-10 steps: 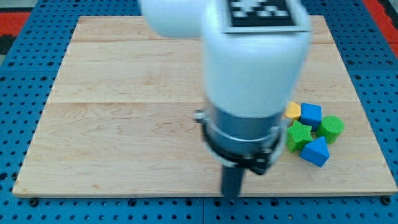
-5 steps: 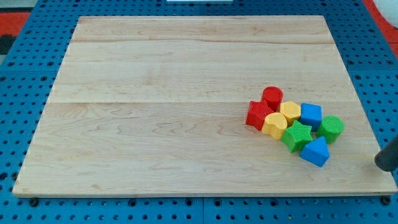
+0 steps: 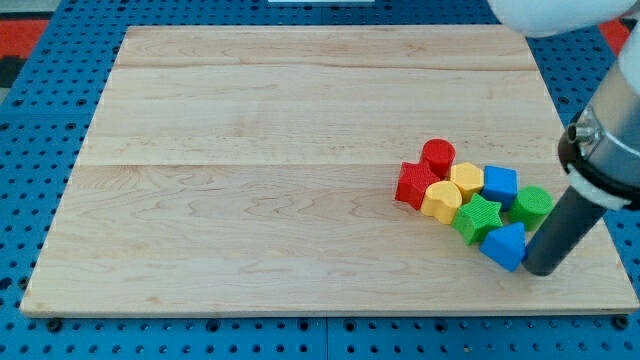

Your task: Move the blue triangle to the bottom left of the red star

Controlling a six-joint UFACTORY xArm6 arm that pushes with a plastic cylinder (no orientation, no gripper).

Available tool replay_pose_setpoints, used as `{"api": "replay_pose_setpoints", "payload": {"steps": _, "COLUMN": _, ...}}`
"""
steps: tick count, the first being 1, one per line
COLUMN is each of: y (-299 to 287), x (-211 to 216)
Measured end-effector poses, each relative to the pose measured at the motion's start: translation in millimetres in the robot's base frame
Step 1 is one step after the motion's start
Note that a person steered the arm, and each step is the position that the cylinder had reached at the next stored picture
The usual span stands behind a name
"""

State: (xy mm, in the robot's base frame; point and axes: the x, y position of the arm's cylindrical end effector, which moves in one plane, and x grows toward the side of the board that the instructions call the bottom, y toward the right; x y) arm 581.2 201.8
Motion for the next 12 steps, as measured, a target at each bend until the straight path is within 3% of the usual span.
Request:
{"api": "replay_pose_setpoints", "payload": {"steps": 5, "y": -63.9, "x": -41.1}}
{"api": "replay_pose_setpoints", "payload": {"steps": 6, "y": -64.1, "x": -24.3}}
{"api": "replay_pose_setpoints", "payload": {"steps": 10, "y": -150.8, "x": -47.8}}
{"api": "replay_pose_setpoints", "payload": {"steps": 12, "y": -129.4, "x": -49.6}}
